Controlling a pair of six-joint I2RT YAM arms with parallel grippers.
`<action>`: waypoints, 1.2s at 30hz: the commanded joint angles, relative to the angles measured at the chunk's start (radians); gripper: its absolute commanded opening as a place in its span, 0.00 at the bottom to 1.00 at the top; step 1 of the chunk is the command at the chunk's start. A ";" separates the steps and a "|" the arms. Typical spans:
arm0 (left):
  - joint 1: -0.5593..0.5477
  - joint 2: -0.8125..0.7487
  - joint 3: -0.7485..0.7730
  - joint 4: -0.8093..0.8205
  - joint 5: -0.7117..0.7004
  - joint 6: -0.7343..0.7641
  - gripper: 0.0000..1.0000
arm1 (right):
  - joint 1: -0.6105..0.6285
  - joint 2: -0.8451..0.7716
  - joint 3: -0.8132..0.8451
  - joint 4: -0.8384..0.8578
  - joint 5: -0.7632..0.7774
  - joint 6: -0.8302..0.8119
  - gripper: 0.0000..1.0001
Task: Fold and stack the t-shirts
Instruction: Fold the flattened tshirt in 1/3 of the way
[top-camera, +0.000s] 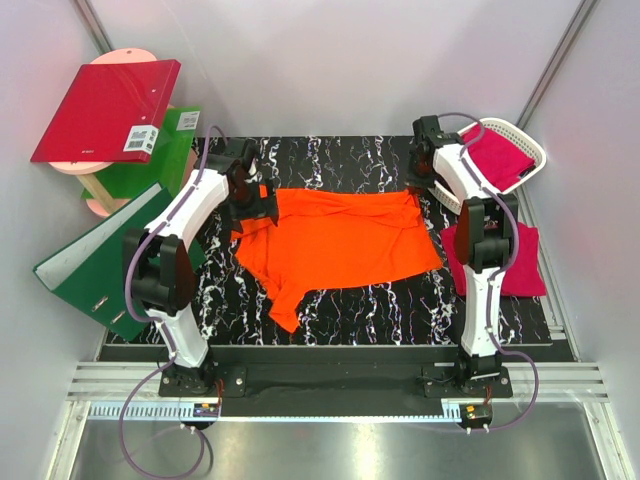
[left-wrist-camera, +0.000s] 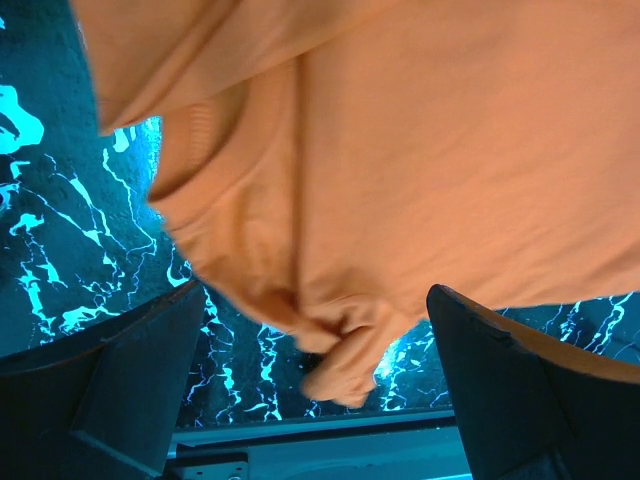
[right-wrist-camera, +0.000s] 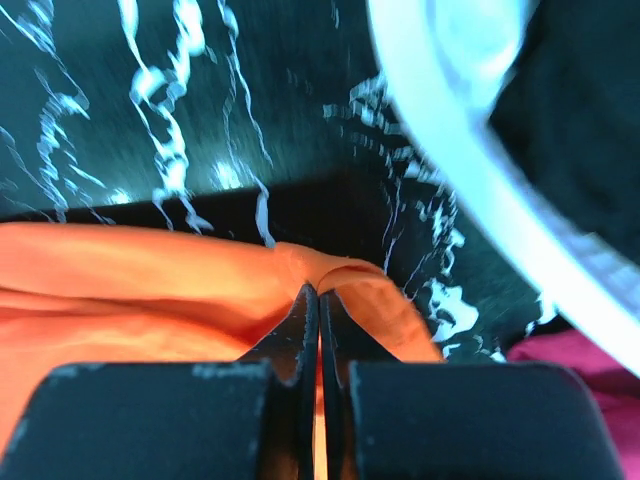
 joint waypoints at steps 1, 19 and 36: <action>-0.008 -0.045 0.005 0.012 -0.007 -0.001 0.99 | -0.001 -0.033 0.104 0.045 0.090 -0.013 0.00; -0.038 -0.066 -0.049 0.042 0.071 0.030 0.98 | 0.010 -0.123 0.069 0.045 0.169 -0.051 0.80; -0.121 -0.054 -0.306 0.084 0.135 -0.131 0.92 | 0.009 -0.413 -0.290 0.065 0.030 -0.060 0.79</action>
